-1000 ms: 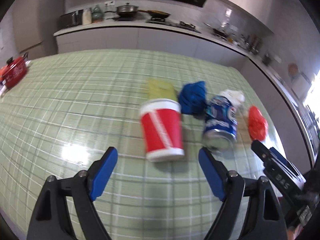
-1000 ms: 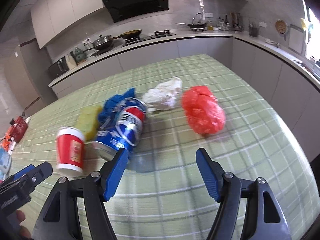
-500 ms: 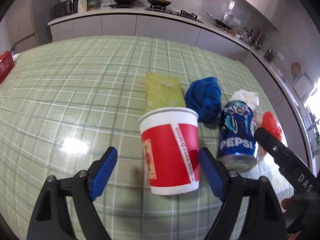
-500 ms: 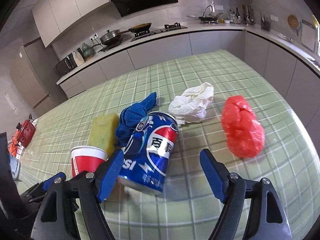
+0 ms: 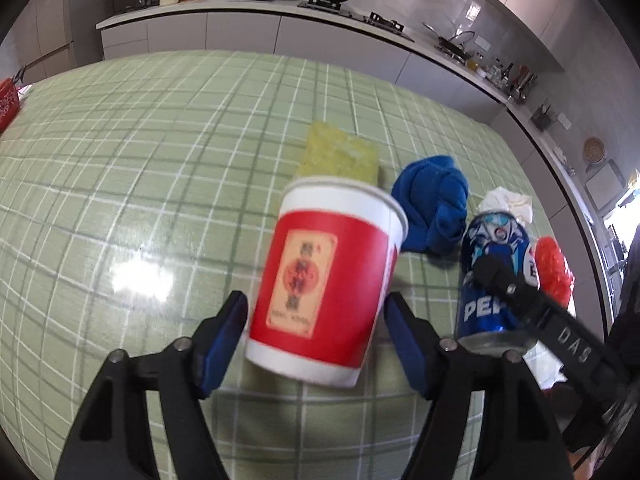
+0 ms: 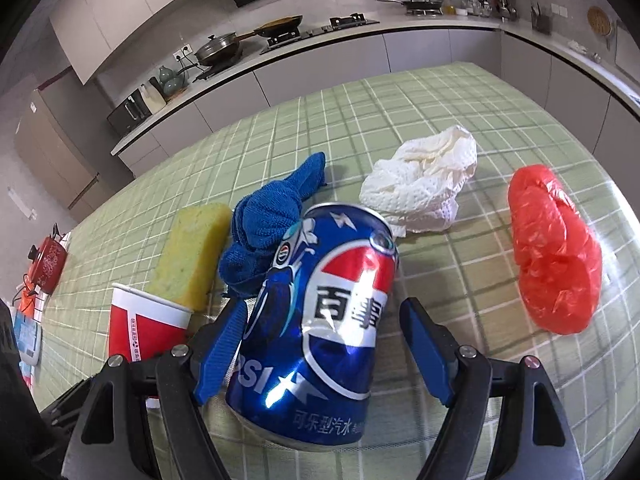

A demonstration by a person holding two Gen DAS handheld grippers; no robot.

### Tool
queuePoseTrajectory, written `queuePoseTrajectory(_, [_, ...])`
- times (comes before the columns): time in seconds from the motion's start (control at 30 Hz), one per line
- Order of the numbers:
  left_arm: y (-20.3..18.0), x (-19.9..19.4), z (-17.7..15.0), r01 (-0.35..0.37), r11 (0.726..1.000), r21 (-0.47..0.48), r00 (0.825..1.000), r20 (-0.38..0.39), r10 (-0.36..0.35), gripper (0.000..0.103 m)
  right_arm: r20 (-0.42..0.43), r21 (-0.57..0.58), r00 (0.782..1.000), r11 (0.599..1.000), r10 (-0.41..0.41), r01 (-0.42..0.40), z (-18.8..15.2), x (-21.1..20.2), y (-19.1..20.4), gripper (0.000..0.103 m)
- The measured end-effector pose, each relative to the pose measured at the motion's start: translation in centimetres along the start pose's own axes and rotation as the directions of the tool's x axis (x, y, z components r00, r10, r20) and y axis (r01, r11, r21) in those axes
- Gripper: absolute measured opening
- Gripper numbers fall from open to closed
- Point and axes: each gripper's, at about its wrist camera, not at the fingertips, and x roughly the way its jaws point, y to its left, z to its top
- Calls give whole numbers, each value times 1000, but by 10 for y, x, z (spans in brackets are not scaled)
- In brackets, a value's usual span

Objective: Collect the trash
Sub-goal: 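Grasp the red paper cup with the left tool while the right tool grasps the Pepsi can, then lift the red cup and Pepsi can and carry both over the bucket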

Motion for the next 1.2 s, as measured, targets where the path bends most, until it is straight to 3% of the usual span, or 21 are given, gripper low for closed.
queuePoseTrajectory(0.07, [-3,2,2,5,1000,12,1000,10,-5,72,-11,1,1000,1000,9,-9,-1,3,-1,74])
queuePoseTrajectory(0.13, [-3,7,2,17,1000,17,1000,3,-17,66,-20,-2,1000,1000,13,-13,-2,5,-1,74])
queuePoseTrajectory(0.33, [-4,-1,-1,30,999,37,999,43,-31,59,0,-40,1000,999,7,-7,-4,0,0,69])
queuePoseTrajectory(0.67, [-23,-31,-14,41,998,47,992,120,-47,57,69,-51,996,998,47,-43,-19,-45,-16,66])
queuePoseTrajectory(0.97, [-67,-47,-45,55,998,45,987,146,-61,57,106,-74,991,994,87,-79,-33,-94,-60,65])
queuePoseTrajectory(1.2, [-111,-49,-63,140,979,151,979,123,-159,57,186,18,983,1000,1,-5,-51,-147,-114,65])
